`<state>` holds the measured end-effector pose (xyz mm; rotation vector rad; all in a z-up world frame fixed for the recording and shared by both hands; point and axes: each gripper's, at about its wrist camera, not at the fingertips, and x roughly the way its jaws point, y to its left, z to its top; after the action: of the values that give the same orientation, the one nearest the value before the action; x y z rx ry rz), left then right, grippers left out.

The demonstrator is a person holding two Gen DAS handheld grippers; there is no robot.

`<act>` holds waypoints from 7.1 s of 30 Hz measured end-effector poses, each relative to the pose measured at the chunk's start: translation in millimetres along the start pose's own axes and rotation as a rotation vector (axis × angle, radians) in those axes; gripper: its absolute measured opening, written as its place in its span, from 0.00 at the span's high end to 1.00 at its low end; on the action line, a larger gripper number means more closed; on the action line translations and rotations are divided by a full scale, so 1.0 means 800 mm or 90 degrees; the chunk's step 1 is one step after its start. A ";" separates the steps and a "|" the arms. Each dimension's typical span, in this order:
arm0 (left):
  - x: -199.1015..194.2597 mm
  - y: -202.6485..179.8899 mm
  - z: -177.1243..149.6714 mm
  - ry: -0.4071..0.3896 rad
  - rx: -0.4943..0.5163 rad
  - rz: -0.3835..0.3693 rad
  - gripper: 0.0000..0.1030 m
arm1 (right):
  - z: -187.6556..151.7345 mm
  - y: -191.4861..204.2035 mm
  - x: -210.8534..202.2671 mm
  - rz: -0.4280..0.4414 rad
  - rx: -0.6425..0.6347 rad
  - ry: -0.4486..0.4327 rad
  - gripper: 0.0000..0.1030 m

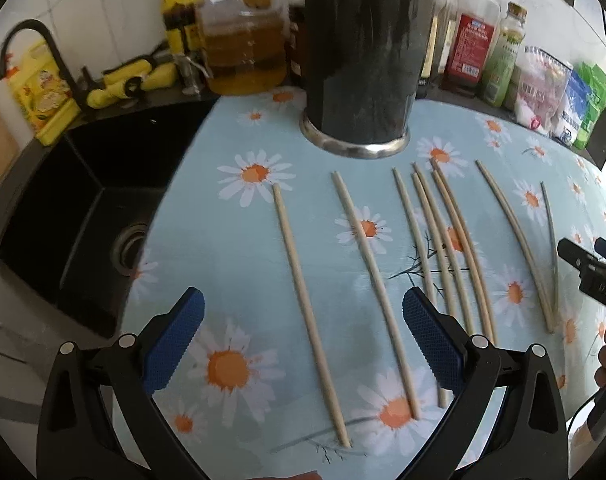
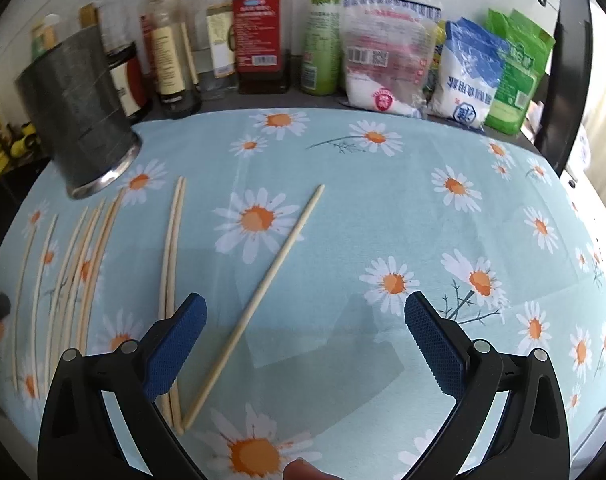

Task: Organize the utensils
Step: 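Close the left tool on one wooden chopstick while the right tool grasps another, then lift both held chopsticks and carry them over the black utensil holder, then open the left tool to drop its chopstick in the holder while the right tool releases its own, then move both open tools back down to the chopsticks on the tablecloth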

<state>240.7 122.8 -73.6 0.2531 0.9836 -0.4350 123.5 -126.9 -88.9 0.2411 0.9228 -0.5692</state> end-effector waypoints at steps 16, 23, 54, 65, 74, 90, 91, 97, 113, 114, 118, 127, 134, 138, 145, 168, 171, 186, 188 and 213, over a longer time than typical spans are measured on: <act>0.053 0.005 0.024 0.048 -0.021 -0.011 0.06 | 0.019 -0.009 0.039 -0.008 0.052 0.064 0.08; 0.025 0.024 0.017 0.024 -0.110 0.040 0.06 | 0.022 -0.011 0.044 0.024 0.017 0.073 0.06; 0.032 0.013 0.012 0.089 -0.113 0.005 0.95 | 0.044 -0.057 0.046 0.135 -0.024 0.098 0.96; 0.026 0.044 0.022 0.084 -0.095 -0.076 0.95 | 0.058 -0.058 0.002 0.205 0.030 0.041 0.96; -0.016 0.050 0.070 -0.018 -0.054 -0.089 0.95 | 0.107 -0.004 -0.046 0.243 -0.016 -0.057 0.96; -0.095 0.062 0.169 -0.196 0.004 -0.113 0.95 | 0.185 0.077 -0.109 0.331 -0.060 -0.182 0.95; -0.099 0.061 0.175 -0.208 0.007 -0.117 0.95 | 0.191 0.081 -0.111 0.347 -0.062 -0.194 0.96; -0.117 0.051 0.211 -0.270 0.027 -0.159 0.95 | 0.229 0.109 -0.113 0.411 -0.063 -0.234 0.95; -0.097 0.055 0.264 -0.431 0.000 -0.375 0.95 | 0.270 0.173 -0.110 0.517 -0.080 -0.385 0.95; -0.091 0.056 0.266 -0.436 -0.006 -0.385 0.95 | 0.270 0.174 -0.106 0.523 -0.078 -0.393 0.95; -0.072 0.054 0.272 -0.477 -0.010 -0.409 0.95 | 0.275 0.178 -0.090 0.553 -0.076 -0.410 0.95; -0.022 0.055 0.276 -0.492 -0.041 -0.433 0.95 | 0.276 0.177 -0.042 0.579 -0.043 -0.412 0.95; -0.009 0.047 0.260 -0.468 -0.023 -0.404 0.95 | 0.264 0.183 -0.024 0.555 -0.071 -0.383 0.95; -0.009 0.045 0.246 -0.461 -0.007 -0.385 0.95 | 0.250 0.183 -0.022 0.535 -0.096 -0.368 0.95; -0.011 0.044 0.222 -0.452 -0.004 -0.348 0.95 | 0.229 0.185 -0.023 0.506 -0.122 -0.343 0.95; -0.090 0.050 0.160 -0.429 -0.040 -0.192 0.35 | 0.192 0.125 -0.113 0.464 -0.207 -0.357 0.52; -0.093 0.049 0.145 -0.410 -0.058 -0.168 0.23 | 0.182 0.113 -0.124 0.458 -0.218 -0.356 0.45; -0.031 0.040 0.066 -0.206 -0.074 -0.062 0.10 | 0.133 0.058 -0.088 0.392 -0.228 -0.222 0.15; -0.022 0.036 0.058 -0.179 -0.071 -0.062 0.09 | 0.126 0.052 -0.074 0.385 -0.226 -0.191 0.14; 0.058 -0.002 0.030 0.038 -0.050 -0.036 0.06 | 0.060 0.026 0.058 0.244 -0.201 0.078 0.09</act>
<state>280.4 100.9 -100.0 0.1679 1.0655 -0.4419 189.6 -147.2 -98.3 0.1615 1.0387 -0.0524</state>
